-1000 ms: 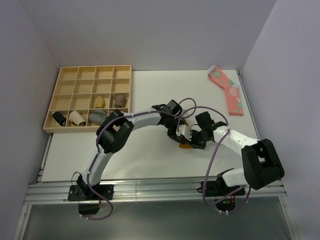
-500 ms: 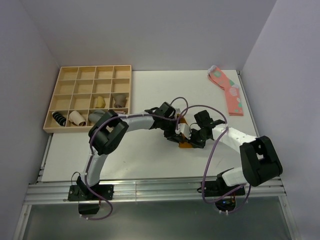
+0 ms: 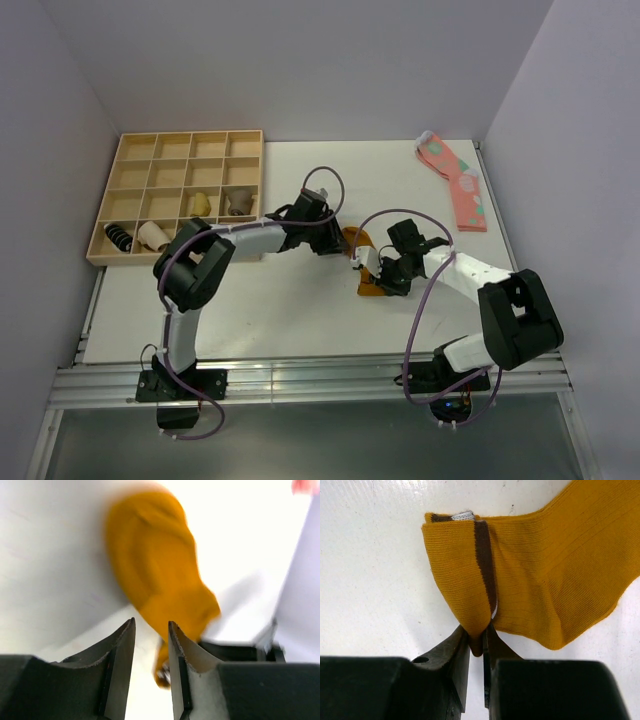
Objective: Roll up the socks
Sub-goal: Roll the sock at the center of the board.
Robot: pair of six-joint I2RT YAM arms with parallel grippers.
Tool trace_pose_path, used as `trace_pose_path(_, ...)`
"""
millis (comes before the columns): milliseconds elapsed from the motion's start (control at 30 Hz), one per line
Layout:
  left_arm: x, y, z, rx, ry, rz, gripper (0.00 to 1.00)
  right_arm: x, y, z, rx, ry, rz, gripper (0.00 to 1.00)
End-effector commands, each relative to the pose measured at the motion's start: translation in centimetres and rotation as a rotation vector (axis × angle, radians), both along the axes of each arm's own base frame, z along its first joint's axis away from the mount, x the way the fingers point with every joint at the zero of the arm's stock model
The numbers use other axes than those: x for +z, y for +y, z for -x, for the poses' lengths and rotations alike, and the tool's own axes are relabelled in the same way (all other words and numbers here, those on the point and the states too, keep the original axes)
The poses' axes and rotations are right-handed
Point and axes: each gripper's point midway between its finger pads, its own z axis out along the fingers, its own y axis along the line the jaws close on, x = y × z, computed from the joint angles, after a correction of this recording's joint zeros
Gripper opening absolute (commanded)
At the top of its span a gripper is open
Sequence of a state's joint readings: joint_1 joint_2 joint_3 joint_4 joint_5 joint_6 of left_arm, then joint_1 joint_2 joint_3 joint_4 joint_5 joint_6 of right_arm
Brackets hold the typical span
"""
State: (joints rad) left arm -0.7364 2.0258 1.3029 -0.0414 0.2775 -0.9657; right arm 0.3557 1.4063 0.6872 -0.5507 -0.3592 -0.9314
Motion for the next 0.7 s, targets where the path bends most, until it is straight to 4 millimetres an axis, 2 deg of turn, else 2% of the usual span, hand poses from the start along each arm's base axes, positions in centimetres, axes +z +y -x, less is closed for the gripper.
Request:
trace_pose_path(0,2.3,1.4,-3.9,0.136,-0.118,-0.015,0.38,-1.3,-1.0,0.7,-0.006,0.037,0.065,0.05)
trace_pose_path(133,1.4,1.9,-5.6,0.138,-0.122,-0.044,0.41,-1.3,-1.0,0.6,-0.006,0.043,0.067,0.05)
trace_pose_path(233,1.3,1.2,-6.8,0.116,-0.148,-0.041,0.42,-1.3,-1.0,0.5,-0.006,0.039,0.067,0.05)
trace_pose_path(400,0.3,0.3,-7.5,0.053,-0.147,-0.048,0.41,-1.3,-1.1,0.6,-0.007,0.042,0.072,0.05)
trace_pose_path(667,-1.4,0.9,-7.3,0.040,-0.111,-0.126,0.41,-1.4,-1.1,0.7,-0.005,0.045,0.076,0.04)
